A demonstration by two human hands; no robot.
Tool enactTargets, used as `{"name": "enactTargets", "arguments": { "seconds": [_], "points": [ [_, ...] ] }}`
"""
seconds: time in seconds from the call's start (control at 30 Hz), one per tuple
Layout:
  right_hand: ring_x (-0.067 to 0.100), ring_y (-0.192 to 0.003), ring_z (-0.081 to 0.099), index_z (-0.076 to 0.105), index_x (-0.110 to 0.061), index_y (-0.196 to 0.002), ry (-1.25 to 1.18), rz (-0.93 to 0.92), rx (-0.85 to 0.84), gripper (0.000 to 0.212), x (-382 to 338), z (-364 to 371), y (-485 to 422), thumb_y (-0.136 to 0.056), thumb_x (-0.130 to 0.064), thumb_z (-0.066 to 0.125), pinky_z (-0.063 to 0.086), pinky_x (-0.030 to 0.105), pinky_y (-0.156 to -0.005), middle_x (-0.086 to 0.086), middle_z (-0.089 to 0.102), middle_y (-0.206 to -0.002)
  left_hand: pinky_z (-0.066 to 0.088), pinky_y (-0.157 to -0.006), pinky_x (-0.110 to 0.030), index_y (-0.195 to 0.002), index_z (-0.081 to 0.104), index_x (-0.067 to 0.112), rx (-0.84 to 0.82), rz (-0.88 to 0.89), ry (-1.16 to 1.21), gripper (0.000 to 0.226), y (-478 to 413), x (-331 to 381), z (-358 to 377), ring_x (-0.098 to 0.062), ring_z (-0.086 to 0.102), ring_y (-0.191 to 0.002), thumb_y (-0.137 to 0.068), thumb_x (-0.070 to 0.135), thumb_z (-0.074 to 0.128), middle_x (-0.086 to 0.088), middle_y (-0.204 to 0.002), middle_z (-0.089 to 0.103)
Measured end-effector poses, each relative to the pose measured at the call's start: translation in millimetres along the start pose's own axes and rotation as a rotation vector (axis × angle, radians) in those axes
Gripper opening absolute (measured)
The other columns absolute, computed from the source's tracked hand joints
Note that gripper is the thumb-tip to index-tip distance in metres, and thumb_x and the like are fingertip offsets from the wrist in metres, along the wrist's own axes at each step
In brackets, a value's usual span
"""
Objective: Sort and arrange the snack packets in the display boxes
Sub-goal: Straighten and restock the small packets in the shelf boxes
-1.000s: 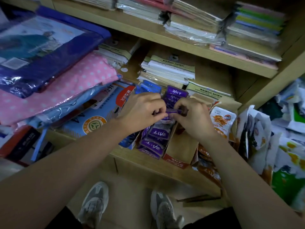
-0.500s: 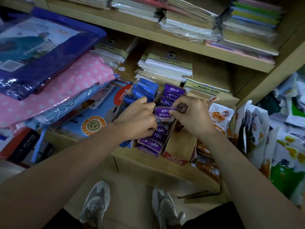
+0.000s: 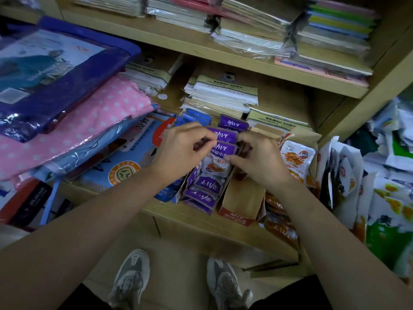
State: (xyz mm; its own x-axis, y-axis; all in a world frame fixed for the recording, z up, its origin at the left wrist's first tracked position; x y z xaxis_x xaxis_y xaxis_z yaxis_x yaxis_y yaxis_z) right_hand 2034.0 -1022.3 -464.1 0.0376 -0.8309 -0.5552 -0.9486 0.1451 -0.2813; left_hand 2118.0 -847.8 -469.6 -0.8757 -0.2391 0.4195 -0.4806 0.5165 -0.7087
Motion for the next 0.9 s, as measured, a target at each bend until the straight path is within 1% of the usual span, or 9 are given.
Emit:
{"name": "enactTargets", "arguments": {
  "seconds": [0.13, 0.2, 0.27, 0.4, 0.53, 0.6, 0.67, 0.8, 0.9],
  "points": [
    [0.007, -0.091, 0.061, 0.068, -0.014, -0.105, 0.007, 0.064, 0.050, 0.030, 0, 1, -1, -0.083, -0.029, 0.081, 0.045, 0.014, -0.064, -0.009, 0.063, -0.098, 0.057, -0.062, -0.021, -0.086, 0.065, 0.007, -0.095, 0.027, 0.017, 0.016, 3, 2, -6, -0.011, 0.067, -0.073, -0.085, 0.010, 0.081, -0.003, -0.097, 0.062],
    [0.008, -0.089, 0.061, 0.068, -0.013, -0.105, 0.029, 0.075, 0.072, 0.029, 0, 0, -1, -0.084, -0.028, 0.081, 0.043, 0.014, -0.063, -0.007, 0.063, -0.095, 0.057, -0.059, -0.028, -0.083, 0.067, 0.012, -0.234, 0.151, -0.049, 0.015, 6, 3, -8, -0.013, 0.064, -0.078, -0.084, 0.014, 0.082, -0.001, -0.097, 0.059],
    [0.010, -0.084, 0.061, 0.067, -0.011, -0.105, 0.057, 0.088, 0.098, 0.030, -2, 0, -1, -0.084, -0.028, 0.081, 0.042, 0.014, -0.061, -0.005, 0.063, -0.090, 0.055, -0.057, -0.036, -0.089, 0.075, 0.019, -0.388, 0.250, -0.170, 0.016, 11, 0, -7, -0.015, 0.063, -0.083, -0.079, 0.026, 0.085, 0.003, -0.095, 0.062],
    [0.006, -0.084, 0.056, 0.063, -0.012, -0.103, 0.064, 0.127, 0.087, 0.029, -3, 0, -2, -0.086, -0.029, 0.079, 0.036, 0.010, -0.057, -0.007, 0.057, -0.089, 0.037, -0.076, -0.036, -0.101, 0.079, 0.036, -0.611, 0.266, -0.326, 0.036, 18, -4, 2, -0.015, 0.048, -0.091, -0.071, 0.054, 0.083, 0.019, -0.091, 0.070],
    [0.009, -0.088, 0.059, 0.059, -0.016, -0.096, 0.053, 0.136, 0.062, 0.027, -4, 1, -1, -0.085, -0.030, 0.079, 0.043, 0.015, -0.060, -0.005, 0.060, -0.091, 0.024, -0.079, -0.037, -0.102, 0.077, 0.044, -0.684, 0.205, -0.499, 0.041, 13, -2, 7, -0.015, 0.037, -0.096, -0.066, 0.065, 0.080, 0.026, -0.096, 0.066],
    [0.014, -0.090, 0.064, 0.060, -0.014, -0.094, 0.056, 0.133, 0.056, 0.027, -4, 4, -1, -0.085, -0.029, 0.080, 0.053, 0.025, -0.065, 0.000, 0.065, -0.093, 0.020, -0.078, -0.037, -0.101, 0.077, 0.046, -0.719, 0.190, -0.586, 0.039, 14, 1, 12, -0.016, 0.034, -0.098, -0.066, 0.059, 0.085, 0.026, -0.099, 0.065],
    [0.019, -0.088, 0.066, 0.062, -0.012, -0.093, 0.061, 0.123, 0.068, 0.026, -4, 6, -2, -0.084, -0.027, 0.080, 0.055, 0.030, -0.068, 0.001, 0.066, -0.090, 0.020, -0.078, -0.038, -0.099, 0.078, 0.046, -0.724, 0.184, -0.633, 0.035, 14, 3, 17, -0.017, 0.032, -0.097, -0.066, 0.048, 0.091, 0.025, -0.099, 0.064],
    [0.018, -0.089, 0.066, 0.060, -0.013, -0.093, 0.051, 0.132, 0.064, 0.026, -2, 7, 1, -0.085, -0.028, 0.079, 0.056, 0.030, -0.069, 0.002, 0.068, -0.093, 0.024, -0.078, -0.040, -0.084, 0.080, 0.043, -0.701, 0.200, -0.614, 0.026, 17, 3, 20, -0.020, 0.036, -0.098, -0.061, 0.051, 0.091, 0.022, -0.093, 0.067],
    [0.021, -0.091, 0.068, 0.063, -0.011, -0.096, 0.060, 0.125, 0.064, 0.026, -2, 8, 4, -0.086, -0.030, 0.078, 0.059, 0.038, -0.071, 0.005, 0.072, -0.097, 0.026, -0.079, -0.041, -0.077, 0.080, 0.041, -0.634, 0.232, -0.540, 0.011, 21, 3, 19, -0.020, 0.040, -0.097, -0.072, 0.050, 0.085, 0.022, -0.085, 0.066]
  ]
}}
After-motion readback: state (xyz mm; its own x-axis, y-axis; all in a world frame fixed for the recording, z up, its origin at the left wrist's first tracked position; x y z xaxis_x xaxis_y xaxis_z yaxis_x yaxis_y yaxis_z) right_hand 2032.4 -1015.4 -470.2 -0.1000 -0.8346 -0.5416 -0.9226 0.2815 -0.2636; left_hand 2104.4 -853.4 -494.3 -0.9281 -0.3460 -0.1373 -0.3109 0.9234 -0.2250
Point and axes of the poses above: each hand's wrist, its own y-axis away from the middle knuckle, its own z-axis out of the palm, x = y × z, the point moved 4 cm from there along -y, towards the middle knuckle
